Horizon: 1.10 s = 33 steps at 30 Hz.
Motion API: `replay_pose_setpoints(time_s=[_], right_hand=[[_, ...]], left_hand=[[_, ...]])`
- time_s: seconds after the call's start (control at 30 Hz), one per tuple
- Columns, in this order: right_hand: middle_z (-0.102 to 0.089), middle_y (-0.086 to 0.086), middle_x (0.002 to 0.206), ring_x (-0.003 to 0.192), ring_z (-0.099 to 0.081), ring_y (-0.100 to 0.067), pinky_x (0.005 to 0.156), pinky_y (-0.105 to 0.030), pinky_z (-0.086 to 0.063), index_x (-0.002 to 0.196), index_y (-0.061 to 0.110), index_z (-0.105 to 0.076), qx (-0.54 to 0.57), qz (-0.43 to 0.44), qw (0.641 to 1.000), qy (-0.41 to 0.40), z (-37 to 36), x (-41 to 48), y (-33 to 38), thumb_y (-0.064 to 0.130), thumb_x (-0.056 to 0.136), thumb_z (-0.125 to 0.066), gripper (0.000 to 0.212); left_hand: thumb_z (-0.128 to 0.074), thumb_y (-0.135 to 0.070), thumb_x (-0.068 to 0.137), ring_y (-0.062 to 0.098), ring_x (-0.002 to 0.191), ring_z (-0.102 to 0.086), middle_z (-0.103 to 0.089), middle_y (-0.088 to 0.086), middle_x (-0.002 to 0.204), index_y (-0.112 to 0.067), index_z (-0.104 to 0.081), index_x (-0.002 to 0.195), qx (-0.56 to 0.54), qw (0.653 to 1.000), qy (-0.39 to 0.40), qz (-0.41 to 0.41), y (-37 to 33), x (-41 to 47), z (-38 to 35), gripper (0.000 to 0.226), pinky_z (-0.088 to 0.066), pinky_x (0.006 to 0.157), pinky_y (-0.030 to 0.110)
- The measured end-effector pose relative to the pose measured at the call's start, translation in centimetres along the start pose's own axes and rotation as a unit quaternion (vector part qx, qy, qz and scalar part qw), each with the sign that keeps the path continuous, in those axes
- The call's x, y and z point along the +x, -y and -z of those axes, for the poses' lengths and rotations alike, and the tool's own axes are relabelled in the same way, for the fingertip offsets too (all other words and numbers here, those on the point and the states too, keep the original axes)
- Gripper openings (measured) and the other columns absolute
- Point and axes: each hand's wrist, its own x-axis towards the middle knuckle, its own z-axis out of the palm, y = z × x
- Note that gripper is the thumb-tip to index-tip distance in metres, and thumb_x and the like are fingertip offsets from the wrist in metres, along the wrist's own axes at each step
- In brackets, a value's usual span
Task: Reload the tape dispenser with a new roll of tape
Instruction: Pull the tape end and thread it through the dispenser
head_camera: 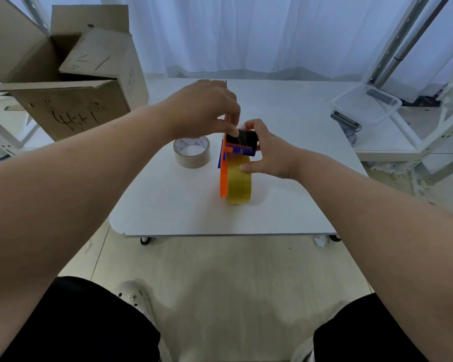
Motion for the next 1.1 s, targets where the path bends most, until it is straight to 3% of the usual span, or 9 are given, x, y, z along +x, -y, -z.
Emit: replay_pose_setpoints(time_s=[0.13, 0.23, 0.37, 0.6, 0.77, 0.83, 1.0, 1.1], right_hand=[[-0.048, -0.010, 0.131, 0.106, -0.049, -0.017, 0.084, -0.022, -0.041, 0.133, 0.015, -0.023, -0.013, 0.006, 1.000, 0.000, -0.2, 0.1, 0.5, 0.014, 0.081, -0.073, 0.072], [-0.048, -0.010, 0.131, 0.104, -0.048, -0.016, 0.075, -0.016, -0.041, 0.136, 0.016, -0.021, -0.011, 0.009, 1.000, -0.003, -0.4, 0.2, 0.8, 0.013, 0.080, -0.074, 0.077], [-0.046, -0.009, 0.135, 0.105, -0.046, -0.015, 0.085, -0.026, -0.040, 0.137, 0.016, -0.020, -0.019, 0.006, 1.000, -0.004, -0.4, 0.2, 0.6, 0.016, 0.081, -0.073, 0.077], [-0.046, -0.007, 0.130, 0.103, -0.048, -0.017, 0.083, -0.026, -0.040, 0.135, 0.018, -0.023, 0.002, -0.007, 1.000, -0.013, -0.5, 0.1, 0.5, 0.019, 0.079, -0.076, 0.077], [-0.044, 0.001, 0.119, 0.105, -0.048, -0.014, 0.084, -0.023, -0.042, 0.137, 0.021, -0.019, 0.085, -0.027, 0.996, -0.021, -0.6, -0.4, 0.0, 0.014, 0.073, -0.080, 0.089], [-0.043, 0.001, 0.122, 0.108, -0.047, -0.015, 0.074, -0.015, -0.044, 0.139, 0.023, -0.015, 0.135, -0.049, 0.989, -0.029, -1.1, -0.5, -0.3, 0.014, 0.072, -0.081, 0.095], [-0.041, 0.011, 0.113, 0.097, -0.045, -0.003, 0.068, -0.010, -0.038, 0.142, 0.019, -0.013, 0.199, -0.075, 0.977, -0.006, -3.4, -0.3, -0.2, 0.013, 0.071, -0.081, 0.098], [-0.043, 0.011, 0.110, 0.096, -0.047, -0.004, 0.073, -0.014, -0.042, 0.140, 0.018, -0.017, 0.193, -0.068, 0.979, -0.019, -3.9, 0.1, -0.2, 0.013, 0.070, -0.083, 0.097]], left_hand=[[-0.058, -0.036, 0.087, 0.016, 0.084, -0.054, -0.057, -0.008, 0.077, -0.018, -0.063, 0.087, -0.035, 0.996, 0.064, 0.051, -0.8, 0.6, 0.7, 0.018, -0.045, 0.077, 0.036], [-0.057, -0.033, 0.089, 0.015, 0.080, -0.048, -0.044, -0.015, 0.068, -0.022, -0.056, 0.085, -0.008, 0.995, 0.074, 0.063, -1.7, 1.4, 1.1, 0.012, -0.035, 0.067, 0.029], [-0.057, -0.030, 0.089, 0.015, 0.080, -0.046, -0.042, -0.012, 0.066, -0.020, -0.055, 0.083, 0.009, 0.996, 0.068, 0.053, -2.4, 1.5, 1.4, 0.012, -0.028, 0.056, 0.024], [-0.060, -0.030, 0.087, 0.008, 0.070, -0.049, -0.053, -0.012, 0.069, -0.014, -0.064, 0.086, -0.045, 0.991, 0.073, 0.102, -1.2, 0.1, 2.3, 0.016, -0.035, 0.068, 0.028], [-0.060, -0.035, 0.087, 0.010, 0.079, -0.048, -0.051, -0.014, 0.074, -0.018, -0.064, 0.091, -0.050, 0.991, 0.052, 0.113, -1.5, -0.1, 1.7, 0.018, -0.036, 0.069, 0.027], [-0.060, -0.033, 0.088, 0.008, 0.085, -0.050, -0.055, -0.011, 0.083, -0.016, -0.064, 0.095, -0.072, 0.989, 0.040, 0.125, -1.5, -0.3, 1.6, 0.019, -0.035, 0.071, 0.025], [-0.061, -0.033, 0.088, 0.009, 0.086, -0.053, -0.057, -0.009, 0.088, -0.016, -0.064, 0.096, -0.119, 0.979, 0.026, 0.161, -1.2, -0.8, 1.5, 0.019, -0.032, 0.061, 0.012], [-0.062, -0.034, 0.087, 0.010, 0.085, -0.052, -0.058, -0.009, 0.087, -0.017, -0.063, 0.094, -0.111, 0.980, 0.025, 0.163, -1.0, -1.2, 1.5, 0.018, -0.035, 0.061, 0.016]])
